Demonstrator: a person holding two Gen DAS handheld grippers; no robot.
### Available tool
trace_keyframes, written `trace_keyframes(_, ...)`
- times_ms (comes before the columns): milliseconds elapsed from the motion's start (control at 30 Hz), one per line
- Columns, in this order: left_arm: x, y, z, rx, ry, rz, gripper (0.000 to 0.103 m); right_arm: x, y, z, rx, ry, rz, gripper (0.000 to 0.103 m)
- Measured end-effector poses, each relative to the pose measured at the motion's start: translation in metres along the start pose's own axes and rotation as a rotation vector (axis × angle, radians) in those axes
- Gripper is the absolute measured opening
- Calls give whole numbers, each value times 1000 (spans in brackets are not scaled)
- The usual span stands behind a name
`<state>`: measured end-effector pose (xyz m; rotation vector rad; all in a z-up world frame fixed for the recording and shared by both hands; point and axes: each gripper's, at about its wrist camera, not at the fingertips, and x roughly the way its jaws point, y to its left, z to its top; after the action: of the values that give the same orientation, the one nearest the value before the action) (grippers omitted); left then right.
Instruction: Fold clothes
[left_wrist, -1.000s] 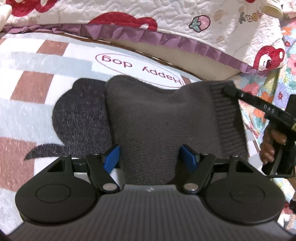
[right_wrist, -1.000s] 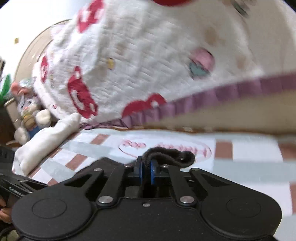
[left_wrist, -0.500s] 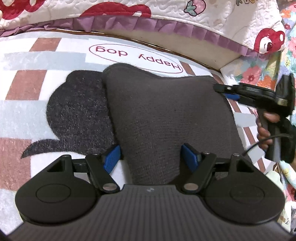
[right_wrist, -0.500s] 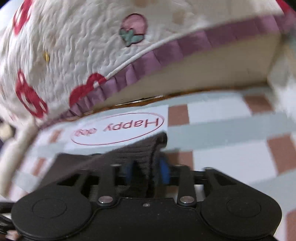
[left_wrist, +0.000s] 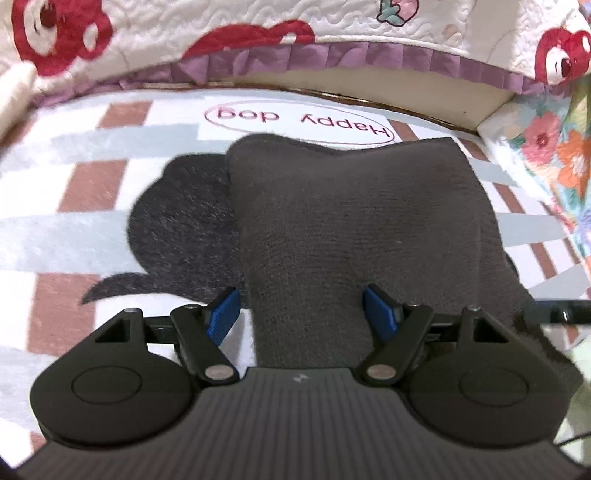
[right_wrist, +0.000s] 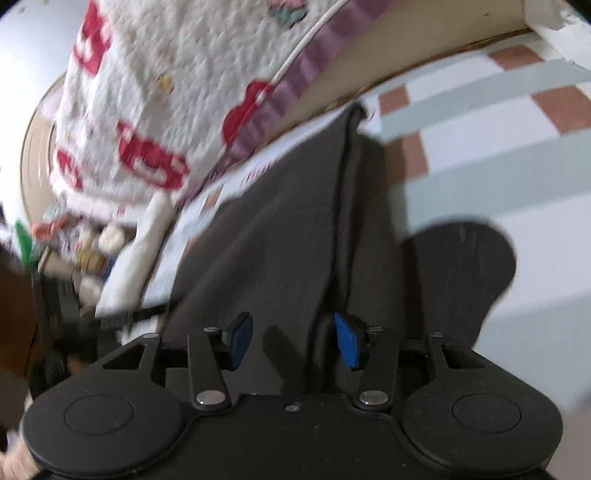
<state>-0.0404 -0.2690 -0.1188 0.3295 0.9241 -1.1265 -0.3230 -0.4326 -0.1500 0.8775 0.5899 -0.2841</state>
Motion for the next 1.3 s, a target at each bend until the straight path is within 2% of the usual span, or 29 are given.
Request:
trace_keyframes(200, -9, -3, -7, -32, -15, 31, 74, 2, 2, -13, 7, -80, -26, 59)
trace_keyframes(233, -12, -2, -8, -45, -13, 37, 74, 5, 7, -13, -39, -80, -39, 55)
trace_keyframes(267, -15, -1, -8, -57, -10, 44, 74, 8, 13, -13, -91, -78, -53, 24)
trace_keyframes(300, -20, -2, -9, -55, -15, 48, 74, 11, 19, -13, -143, -76, -68, 10)
trace_keyframes(400, -43, -5, -12, -22, -43, 51, 72, -22, 46, -13, -232, -169, -63, 9)
trace_keyframes(500, -56, -6, -21, 7, -41, 30, 73, -47, 70, -16, -412, -144, -280, 7)
trace_keyframes(533, -53, -4, -24, -2, -30, 28, 73, -47, 67, -18, -424, -125, -330, 7)
trace_keyframes(633, -44, 0, -31, -31, 5, 20, 74, -38, 44, -22, -318, -109, -292, 8)
trace_keyframes(767, -35, 6, -40, -75, 45, 10, 79, -27, 12, -26, -169, -91, -228, 19)
trace_keyframes(867, -33, 12, -45, -123, 50, -2, 80, -37, 24, -27, -244, -58, -298, 33)
trace_keyframes(933, -31, 13, -46, -136, 48, -7, 80, -48, 38, -33, -299, -73, -298, 33)
trace_keyframes(1067, -30, 9, -46, -119, 33, -2, 79, -55, 77, -51, -511, -103, -260, 55)
trace_keyframes(1200, -31, 9, -47, -144, 39, -7, 80, -33, 73, -73, -613, 22, -364, 53)
trace_keyframes(1300, -37, 13, -39, -220, 87, -5, 78, -40, 61, -74, -550, 46, -344, 53)
